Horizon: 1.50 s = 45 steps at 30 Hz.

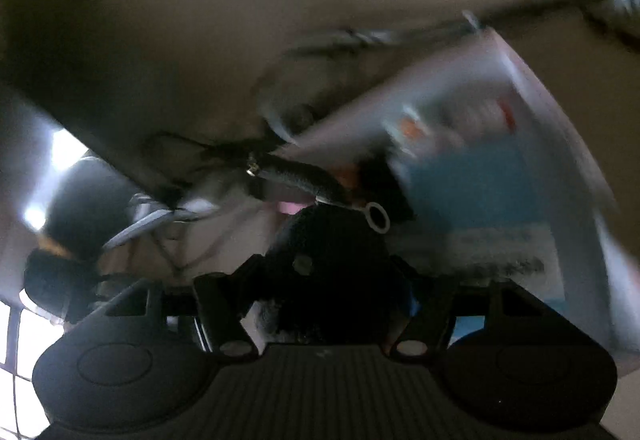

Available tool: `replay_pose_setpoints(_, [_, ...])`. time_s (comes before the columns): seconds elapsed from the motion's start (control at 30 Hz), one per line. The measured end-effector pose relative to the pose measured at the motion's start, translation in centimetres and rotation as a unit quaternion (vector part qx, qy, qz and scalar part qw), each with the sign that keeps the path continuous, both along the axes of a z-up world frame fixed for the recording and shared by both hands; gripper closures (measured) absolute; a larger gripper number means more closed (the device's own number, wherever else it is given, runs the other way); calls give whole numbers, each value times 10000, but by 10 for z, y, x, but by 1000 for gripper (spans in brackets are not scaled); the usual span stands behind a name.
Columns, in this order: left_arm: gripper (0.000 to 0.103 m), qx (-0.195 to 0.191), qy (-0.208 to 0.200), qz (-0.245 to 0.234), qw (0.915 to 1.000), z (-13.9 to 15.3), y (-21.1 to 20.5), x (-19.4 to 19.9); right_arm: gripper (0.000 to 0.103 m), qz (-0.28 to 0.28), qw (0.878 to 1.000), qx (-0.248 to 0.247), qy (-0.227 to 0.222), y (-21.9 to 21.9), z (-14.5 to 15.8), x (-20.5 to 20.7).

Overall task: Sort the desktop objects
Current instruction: 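Carry the black plush cat over the pink box with the right gripper, then lower the black plush cat into the pink box and open the right gripper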

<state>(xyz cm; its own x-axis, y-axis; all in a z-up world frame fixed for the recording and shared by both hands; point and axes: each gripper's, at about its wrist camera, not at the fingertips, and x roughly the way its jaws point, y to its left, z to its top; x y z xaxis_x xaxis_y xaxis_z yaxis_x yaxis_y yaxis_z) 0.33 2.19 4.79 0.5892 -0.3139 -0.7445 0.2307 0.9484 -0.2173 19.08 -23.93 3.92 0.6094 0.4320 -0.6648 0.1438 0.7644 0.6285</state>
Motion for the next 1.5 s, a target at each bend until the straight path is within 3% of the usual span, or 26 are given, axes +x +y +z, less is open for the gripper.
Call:
replay_pose_setpoints(0.17, [2, -101, 157, 16, 9998, -12, -1, 10, 32, 113, 9914, -1217, -462, -8, 25, -26])
replay_pose_setpoints(0.37, [2, -81, 202, -89, 9997, -15, -8, 17, 33, 101, 9563, -2705, -1104, -3, 43, -50])
replay_pose_setpoints(0.43, [2, -37, 191, -82, 9998, -15, -9, 20, 41, 210, 9642, -2427, -1046, -7, 38, -46])
replay_pose_setpoints(0.53, [2, 33, 131, -109, 9998, -10, -12, 25, 42, 301, 9869, -1342, -844, -12, 28, -37])
replay_pose_setpoints(0.6, [2, 87, 75, -144, 9998, -7, -14, 26, 44, 490, 9902, -1071, -751, -6, 26, -33])
replay_pose_setpoints(0.7, [2, 160, 22, -128, 9998, -5, -15, 30, 45, 705, 9813, -1553, -890, 2, 34, -41])
replay_pose_setpoints(0.87, [2, 181, 146, -125, 9997, -9, -17, 34, 47, 374, 9585, -2402, -1487, -5, 61, -52])
replay_pose_setpoints(0.97, [2, 212, 108, -291, 9993, -7, -24, 36, 58, 273, 9630, -2245, -1467, -9, 61, -35])
replay_pose_setpoints(1.1, [2, 284, 44, -463, 9985, -4, -33, 38, 61, 270, 9853, -1438, -879, -7, 29, 0])
replay_pose_setpoints(1.17, [2, 292, -15, -478, 9984, -2, -32, 38, 60, 250, 9921, -1022, -678, -9, 17, -1])
replay_pose_setpoints(1.3, [1, 302, 20, -333, 9990, -3, -26, 43, 60, 514, 9900, -1102, -721, -20, 25, -26])
replay_pose_setpoints(1.47, [1, 274, 121, -381, 9988, -8, -29, 47, 56, 84, 9813, -1803, -666, -41, 31, -36])
replay_pose_setpoints(1.5, [1, 285, 106, -437, 9986, -7, -32, 47, 56, 77, 9832, -1737, -550, -45, 27, -33])
